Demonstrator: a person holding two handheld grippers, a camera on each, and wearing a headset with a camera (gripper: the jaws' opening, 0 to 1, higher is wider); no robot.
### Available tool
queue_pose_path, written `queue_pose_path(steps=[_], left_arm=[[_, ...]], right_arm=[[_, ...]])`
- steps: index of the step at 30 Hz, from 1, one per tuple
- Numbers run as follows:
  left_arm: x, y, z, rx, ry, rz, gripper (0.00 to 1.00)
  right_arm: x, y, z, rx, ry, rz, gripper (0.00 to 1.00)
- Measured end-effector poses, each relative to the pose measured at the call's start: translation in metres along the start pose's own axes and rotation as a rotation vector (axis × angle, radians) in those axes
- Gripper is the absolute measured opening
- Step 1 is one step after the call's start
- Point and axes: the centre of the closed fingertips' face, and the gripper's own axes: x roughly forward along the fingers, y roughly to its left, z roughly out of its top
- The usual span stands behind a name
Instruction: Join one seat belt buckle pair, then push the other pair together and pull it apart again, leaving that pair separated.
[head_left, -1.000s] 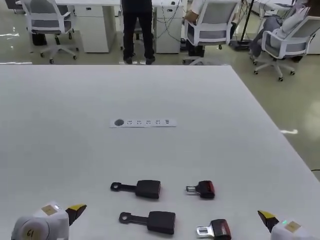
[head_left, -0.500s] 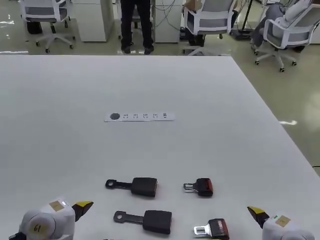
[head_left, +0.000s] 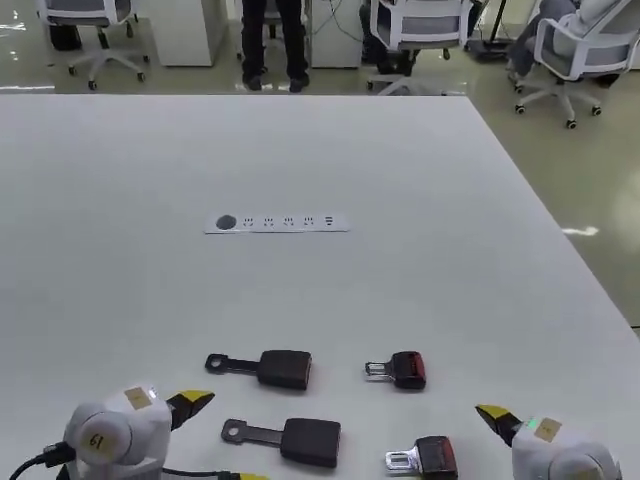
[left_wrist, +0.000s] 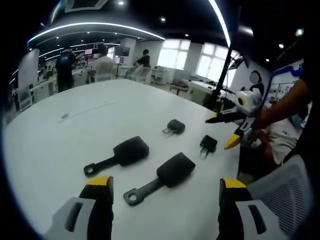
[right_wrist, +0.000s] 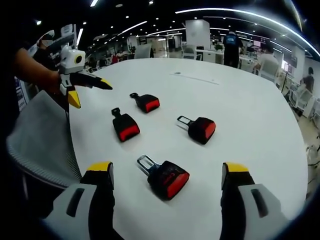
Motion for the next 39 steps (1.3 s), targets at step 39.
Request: queue_pose_path(steps=[39], left_arm=[[0.075, -0.022, -0.016, 0.345, 0.253, -0.322, 0.63]], right_arm=[[0.025, 0.006, -0.034, -0.256, 0.253, 0.431, 0.67]])
